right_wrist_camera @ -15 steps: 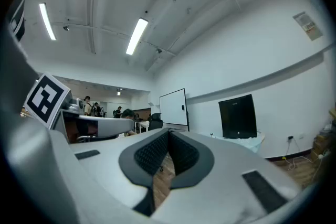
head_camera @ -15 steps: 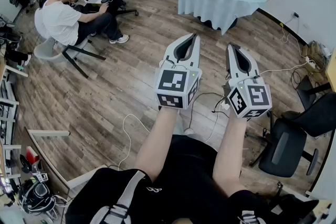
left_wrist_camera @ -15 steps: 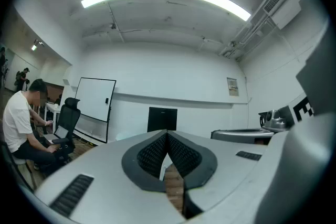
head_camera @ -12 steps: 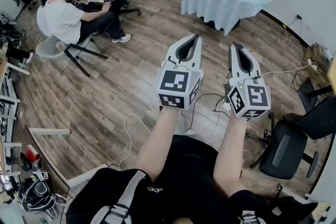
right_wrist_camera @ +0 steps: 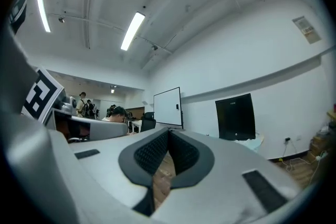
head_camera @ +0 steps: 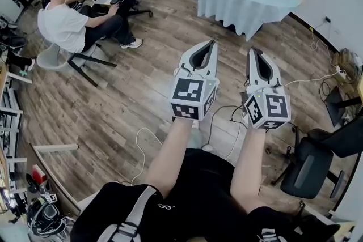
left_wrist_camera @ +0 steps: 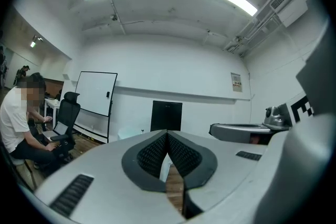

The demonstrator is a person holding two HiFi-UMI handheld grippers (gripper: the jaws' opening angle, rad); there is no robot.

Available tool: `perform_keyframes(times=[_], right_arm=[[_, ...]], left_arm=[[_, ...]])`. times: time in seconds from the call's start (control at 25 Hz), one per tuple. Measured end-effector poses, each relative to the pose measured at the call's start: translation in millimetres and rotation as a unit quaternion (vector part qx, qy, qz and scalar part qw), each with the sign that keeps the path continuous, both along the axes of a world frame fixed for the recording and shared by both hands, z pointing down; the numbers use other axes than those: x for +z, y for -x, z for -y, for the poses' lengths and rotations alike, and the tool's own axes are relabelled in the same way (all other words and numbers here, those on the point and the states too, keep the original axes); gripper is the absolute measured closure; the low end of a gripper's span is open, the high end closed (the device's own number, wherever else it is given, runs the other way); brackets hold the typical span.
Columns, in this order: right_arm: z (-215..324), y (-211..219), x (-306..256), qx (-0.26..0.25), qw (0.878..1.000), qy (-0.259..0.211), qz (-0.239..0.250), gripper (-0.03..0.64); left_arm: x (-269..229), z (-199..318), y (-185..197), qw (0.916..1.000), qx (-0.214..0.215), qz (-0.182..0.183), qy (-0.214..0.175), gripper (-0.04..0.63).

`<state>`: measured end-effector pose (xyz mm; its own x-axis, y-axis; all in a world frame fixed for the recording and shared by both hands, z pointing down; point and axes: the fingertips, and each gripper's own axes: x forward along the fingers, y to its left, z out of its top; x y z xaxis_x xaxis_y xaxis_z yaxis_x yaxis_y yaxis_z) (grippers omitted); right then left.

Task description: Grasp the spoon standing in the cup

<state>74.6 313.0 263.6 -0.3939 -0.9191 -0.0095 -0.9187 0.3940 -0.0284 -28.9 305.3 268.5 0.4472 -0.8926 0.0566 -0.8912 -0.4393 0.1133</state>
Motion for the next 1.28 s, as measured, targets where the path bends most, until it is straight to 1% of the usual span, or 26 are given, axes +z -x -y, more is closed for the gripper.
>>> perform_keyframes(times=[0.16, 0.28, 0.4, 0.56, 0.68, 0.88, 1.08, 1.2, 1.28], right_arm=[[37, 6, 0, 0.011, 1.000, -0.002, 0.016, 0.611], [67, 23, -1, 0.015, 1.000, -0.001, 0.017, 0.611], [92, 39, -6, 0.010, 1.000, -0.004, -0.005, 0.611], [118, 35, -21, 0.033, 0.999, -0.017, -0.025, 0.611], [132, 38, -26, 0.040, 0.998, -0.024, -0.032, 0.611], [142, 43, -33, 0.038, 0.998, -0.031, -0.043, 0.611], [161, 31, -24, 0.043, 0.998, -0.023, -0.038, 0.611], [185, 34, -17, 0.028, 0.999, -0.019, -0.031, 0.611], [203, 37, -18, 0.016, 1.000, -0.022, -0.015, 0.611]], left_arm=[[4, 37, 7, 0.9999, 0.009, 0.001, 0.005, 0.584], [3, 68, 21, 0.9999, 0.015, -0.002, 0.007, 0.584], [-3, 98, 32, 0.9997, 0.016, -0.020, -0.003, 0.584], [-19, 128, 30, 0.9988, 0.032, -0.029, -0.022, 0.584], [-24, 143, 34, 0.9982, 0.036, -0.037, -0.029, 0.584], [-29, 160, 40, 0.9975, 0.033, -0.053, -0.033, 0.584], [-20, 179, 31, 0.9978, 0.036, -0.049, -0.025, 0.584], [-18, 195, 35, 0.9982, 0.023, -0.049, -0.026, 0.584], [-17, 205, 39, 0.9988, 0.014, -0.038, -0.028, 0.584]])
